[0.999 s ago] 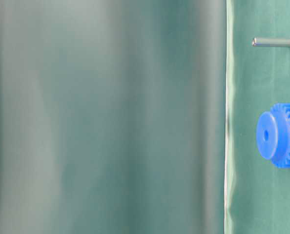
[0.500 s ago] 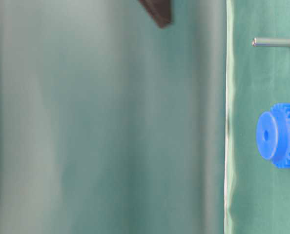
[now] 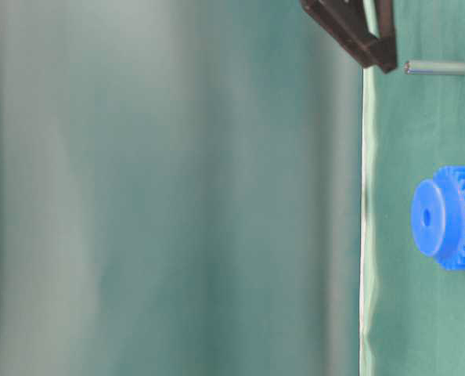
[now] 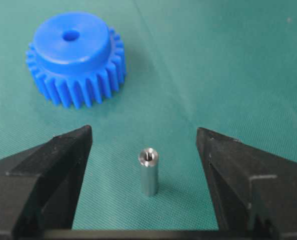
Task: Insert the shaft placed at a random location into the center hole of the medium gear at another random location.
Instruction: 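Move the open right gripper left toward the small silver shaft, then close the right gripper around the upright silver shaft, then lift the shaft and carry it left over the blue gear, then align the shaft over the gear's center hole and lower it in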
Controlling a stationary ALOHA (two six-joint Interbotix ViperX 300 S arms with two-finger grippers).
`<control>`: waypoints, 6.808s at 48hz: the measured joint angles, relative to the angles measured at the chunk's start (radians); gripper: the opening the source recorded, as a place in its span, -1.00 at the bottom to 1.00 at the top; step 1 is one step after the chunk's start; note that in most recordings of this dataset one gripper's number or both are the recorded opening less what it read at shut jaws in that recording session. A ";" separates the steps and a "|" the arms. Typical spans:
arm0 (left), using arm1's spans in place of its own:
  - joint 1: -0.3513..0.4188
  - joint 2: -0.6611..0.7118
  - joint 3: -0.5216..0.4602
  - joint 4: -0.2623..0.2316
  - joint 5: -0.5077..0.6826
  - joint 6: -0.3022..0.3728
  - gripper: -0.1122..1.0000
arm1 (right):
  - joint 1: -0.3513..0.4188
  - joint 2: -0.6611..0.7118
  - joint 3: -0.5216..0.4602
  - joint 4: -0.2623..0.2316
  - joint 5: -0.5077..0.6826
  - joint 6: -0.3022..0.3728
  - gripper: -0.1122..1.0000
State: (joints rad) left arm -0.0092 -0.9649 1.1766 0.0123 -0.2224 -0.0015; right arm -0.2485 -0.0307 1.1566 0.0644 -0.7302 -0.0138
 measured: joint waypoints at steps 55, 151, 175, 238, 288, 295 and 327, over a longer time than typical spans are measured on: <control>0.002 0.002 0.000 0.002 0.014 -0.002 -0.80 | 0.000 0.101 -0.035 0.008 -0.006 0.000 -0.56; 0.003 -0.002 0.000 0.000 0.020 -0.003 -0.80 | 0.087 0.081 -0.414 0.006 0.354 0.000 -0.56; 0.003 -0.002 0.000 0.002 0.018 -0.003 -0.80 | 0.101 0.130 -0.476 0.006 0.359 -0.002 -0.56; 0.002 -0.002 0.000 0.002 0.020 -0.003 -0.80 | 0.103 0.189 -0.483 0.008 0.359 0.000 -0.56; 0.003 0.000 0.000 0.002 0.018 -0.003 -0.80 | 0.109 0.204 -0.482 0.008 0.344 0.000 -0.56; 0.003 -0.002 0.000 0.000 0.020 -0.003 -0.80 | 0.109 0.221 -0.482 0.008 0.344 0.000 -0.56; 0.002 -0.002 0.000 0.000 0.018 -0.003 -0.80 | 0.112 0.268 -0.482 0.011 0.342 0.000 -0.56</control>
State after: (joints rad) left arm -0.0077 -0.9664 1.1766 0.0123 -0.2040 -0.0046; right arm -0.1365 0.2378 0.6750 0.0752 -0.3881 -0.0138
